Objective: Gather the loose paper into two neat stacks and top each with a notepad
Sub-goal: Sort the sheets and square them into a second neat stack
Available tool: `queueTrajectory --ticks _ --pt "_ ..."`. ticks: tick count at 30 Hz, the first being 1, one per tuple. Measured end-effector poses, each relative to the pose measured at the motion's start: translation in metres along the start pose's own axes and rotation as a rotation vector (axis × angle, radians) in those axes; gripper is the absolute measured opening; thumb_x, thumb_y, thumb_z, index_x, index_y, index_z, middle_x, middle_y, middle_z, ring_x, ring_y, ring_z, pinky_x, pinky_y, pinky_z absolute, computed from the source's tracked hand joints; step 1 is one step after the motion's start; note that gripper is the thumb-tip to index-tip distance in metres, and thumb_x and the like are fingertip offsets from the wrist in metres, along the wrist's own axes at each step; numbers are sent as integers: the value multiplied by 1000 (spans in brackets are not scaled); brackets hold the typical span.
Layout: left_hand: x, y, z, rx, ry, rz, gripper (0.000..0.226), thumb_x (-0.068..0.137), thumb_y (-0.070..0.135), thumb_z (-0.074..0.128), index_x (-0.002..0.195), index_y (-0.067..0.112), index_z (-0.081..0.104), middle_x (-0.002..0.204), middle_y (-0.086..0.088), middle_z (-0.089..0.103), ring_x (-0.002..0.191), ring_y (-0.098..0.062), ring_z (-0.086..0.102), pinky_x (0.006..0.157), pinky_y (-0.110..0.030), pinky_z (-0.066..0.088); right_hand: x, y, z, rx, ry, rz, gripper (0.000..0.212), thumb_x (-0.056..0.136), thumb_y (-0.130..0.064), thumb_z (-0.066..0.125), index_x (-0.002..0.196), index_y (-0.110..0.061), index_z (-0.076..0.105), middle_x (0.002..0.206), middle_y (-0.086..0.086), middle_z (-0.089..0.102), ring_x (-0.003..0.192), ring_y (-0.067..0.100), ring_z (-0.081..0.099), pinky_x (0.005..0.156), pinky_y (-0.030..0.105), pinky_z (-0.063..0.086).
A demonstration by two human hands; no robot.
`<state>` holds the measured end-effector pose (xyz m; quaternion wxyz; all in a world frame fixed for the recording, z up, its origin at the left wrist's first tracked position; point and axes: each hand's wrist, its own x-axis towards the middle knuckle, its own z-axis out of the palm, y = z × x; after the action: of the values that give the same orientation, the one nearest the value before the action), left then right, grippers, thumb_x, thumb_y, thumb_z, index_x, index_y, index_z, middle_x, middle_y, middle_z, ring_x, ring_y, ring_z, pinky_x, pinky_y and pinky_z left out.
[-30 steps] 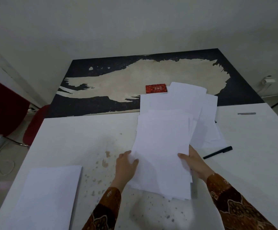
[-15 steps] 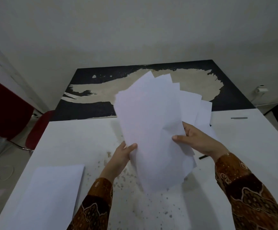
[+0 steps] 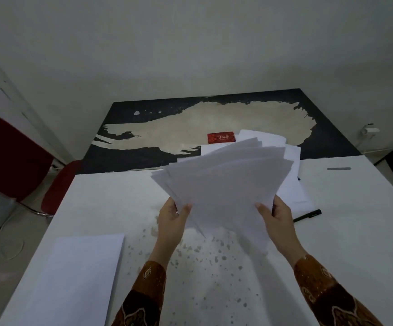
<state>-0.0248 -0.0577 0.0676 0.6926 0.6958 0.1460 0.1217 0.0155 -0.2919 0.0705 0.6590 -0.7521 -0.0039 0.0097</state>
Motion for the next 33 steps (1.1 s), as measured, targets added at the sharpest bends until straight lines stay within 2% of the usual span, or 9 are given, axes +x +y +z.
queueTrajectory --ticks 3,6,9,14,18,22,25,28,33 --pt "-5 6 4 41 17 39 26 91 18 62 116 25 58 111 6 68 102 -14 66 83 -28 56 -11 6 8 19 21 18 22 94 -12 55 112 -25 58 106 -8 66 104 14 62 86 28 53" --pt "-6 19 12 106 68 117 19 94 26 55 113 25 59 105 8 68 95 -12 67 74 -25 58 -17 5 13 26 24 20 31 95 -16 53 126 -20 51 116 -5 62 110 11 58 98 39 49" --pt "-7 31 16 129 121 140 25 93 31 55 117 25 56 105 10 65 94 -11 66 74 -25 58 -19 3 15 47 4 1 41 95 -18 53 135 -24 44 128 -7 57 120 7 53 107 39 41" --pt "-15 52 21 112 146 204 24 91 29 60 112 35 50 102 20 59 93 -8 63 62 -14 55 -14 -6 2 66 51 -41 41 93 -12 56 131 -24 47 122 -4 60 113 11 58 101 45 47" --pt "-18 68 26 88 177 252 34 90 28 61 120 28 46 108 14 58 96 -9 63 72 -19 58 -12 -19 1 109 60 -93 55 91 -6 58 140 -20 36 129 0 55 117 13 55 100 35 47" --pt "-18 68 25 65 228 228 40 88 29 63 123 25 44 112 8 58 98 -15 63 75 -26 59 -17 -25 8 90 82 -118 44 87 -6 60 120 -24 38 112 -10 55 99 -4 58 89 25 51" --pt "-16 49 18 11 209 146 30 87 29 66 111 34 48 109 8 61 98 -18 65 76 -33 60 -22 -16 9 87 74 -72 42 85 -5 58 120 -15 39 107 -6 56 92 -3 59 85 28 51" --pt "-19 26 14 23 158 65 15 88 28 65 97 34 55 102 3 65 96 -24 66 75 -38 60 -29 -5 10 62 42 -12 46 91 4 50 126 -24 39 114 -3 57 104 7 58 93 30 49" --pt "-26 20 20 68 190 104 16 96 24 54 107 36 53 105 7 65 96 -16 66 76 -34 59 -35 -3 10 45 28 -38 53 96 3 39 135 -33 34 118 -16 56 102 -8 57 88 12 48"
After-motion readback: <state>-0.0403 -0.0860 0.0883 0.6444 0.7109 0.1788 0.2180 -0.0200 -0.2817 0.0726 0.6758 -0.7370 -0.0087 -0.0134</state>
